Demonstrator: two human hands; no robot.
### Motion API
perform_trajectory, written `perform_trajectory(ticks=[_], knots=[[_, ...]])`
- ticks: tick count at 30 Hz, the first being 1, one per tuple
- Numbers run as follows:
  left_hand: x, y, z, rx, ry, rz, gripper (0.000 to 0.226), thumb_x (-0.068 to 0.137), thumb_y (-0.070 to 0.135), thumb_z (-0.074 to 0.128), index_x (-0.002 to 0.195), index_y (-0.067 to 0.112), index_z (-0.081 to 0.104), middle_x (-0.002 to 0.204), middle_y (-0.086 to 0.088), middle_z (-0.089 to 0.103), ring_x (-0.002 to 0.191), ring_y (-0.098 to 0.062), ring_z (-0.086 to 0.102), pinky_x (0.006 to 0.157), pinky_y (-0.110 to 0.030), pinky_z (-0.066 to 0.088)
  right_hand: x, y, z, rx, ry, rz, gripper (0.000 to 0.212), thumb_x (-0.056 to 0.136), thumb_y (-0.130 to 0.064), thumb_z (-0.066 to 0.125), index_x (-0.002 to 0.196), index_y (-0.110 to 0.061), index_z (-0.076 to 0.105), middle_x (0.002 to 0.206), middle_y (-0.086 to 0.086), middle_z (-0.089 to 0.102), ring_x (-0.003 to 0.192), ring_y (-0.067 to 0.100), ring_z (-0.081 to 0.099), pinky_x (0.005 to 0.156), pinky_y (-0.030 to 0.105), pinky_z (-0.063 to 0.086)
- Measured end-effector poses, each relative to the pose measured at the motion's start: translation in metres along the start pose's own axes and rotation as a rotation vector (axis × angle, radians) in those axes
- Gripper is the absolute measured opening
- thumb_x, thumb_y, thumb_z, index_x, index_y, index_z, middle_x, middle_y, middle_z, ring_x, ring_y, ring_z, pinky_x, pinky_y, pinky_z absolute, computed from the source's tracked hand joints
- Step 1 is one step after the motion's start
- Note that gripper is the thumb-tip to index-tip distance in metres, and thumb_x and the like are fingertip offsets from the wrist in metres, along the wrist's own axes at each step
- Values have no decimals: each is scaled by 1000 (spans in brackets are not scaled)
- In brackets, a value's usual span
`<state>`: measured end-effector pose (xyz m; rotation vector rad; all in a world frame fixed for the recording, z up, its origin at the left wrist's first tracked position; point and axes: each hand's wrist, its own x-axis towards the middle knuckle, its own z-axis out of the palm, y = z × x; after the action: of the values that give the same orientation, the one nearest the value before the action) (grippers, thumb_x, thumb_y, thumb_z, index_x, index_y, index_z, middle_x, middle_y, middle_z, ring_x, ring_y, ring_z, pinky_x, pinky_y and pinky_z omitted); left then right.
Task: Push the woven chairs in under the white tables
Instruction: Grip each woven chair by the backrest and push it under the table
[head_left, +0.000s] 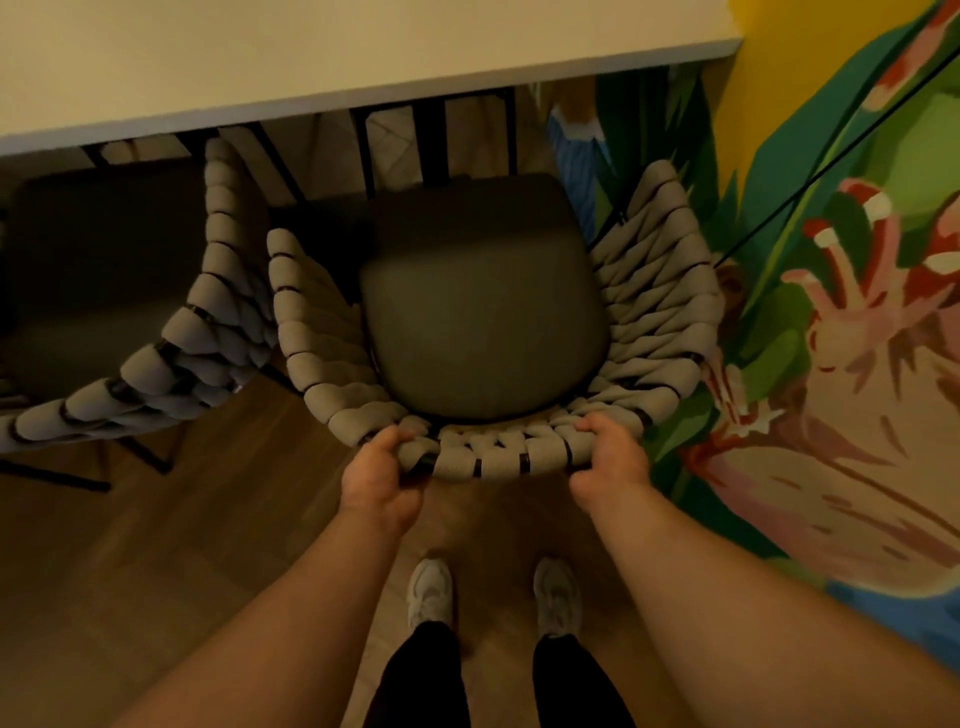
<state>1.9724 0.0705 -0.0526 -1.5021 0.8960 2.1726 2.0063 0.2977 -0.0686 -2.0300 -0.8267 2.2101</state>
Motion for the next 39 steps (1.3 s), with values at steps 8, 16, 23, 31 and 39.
perform_trajectory(ticks=[8,16,23,31,39], knots=[[16,0,-22,59,-77,100,48,98,1,62,145,7,59,123,-16,72,84,-26,79,67,-42,65,6,14,-11,43,-118,48,44,83,7,77,118,-19,69,83,17,80,69,34,79,53,44,63],[36,40,21,422,64,263,43,100,23,73,139,14,58,129,-16,70,109,-35,73,78,-48,62,13,-9,38,-353,-94,-254,60,90,-23,84,144,-15,58,130,11,71,109,25,70,89,38,57],[32,63,48,1561,344,904,99,101,40,68,170,27,-2,177,-15,-9,162,-42,6,130,-56,18,3,-28,62,-1162,221,-803,126,84,-52,87,170,-18,2,173,25,17,156,44,29,119,51,43],[32,74,73,2524,-185,819,97,85,98,20,156,38,47,154,8,57,150,-19,44,129,-57,8,4,-49,65,-2034,-113,-1414,86,97,-86,13,129,-34,74,166,4,44,158,33,27,126,63,9],[52,73,96,2647,-172,730,36,81,58,76,115,46,71,90,15,66,81,-7,62,67,-29,50,8,-71,99,-2422,-331,-1183,35,84,-63,71,112,-44,66,82,-15,58,79,11,57,73,38,47]])
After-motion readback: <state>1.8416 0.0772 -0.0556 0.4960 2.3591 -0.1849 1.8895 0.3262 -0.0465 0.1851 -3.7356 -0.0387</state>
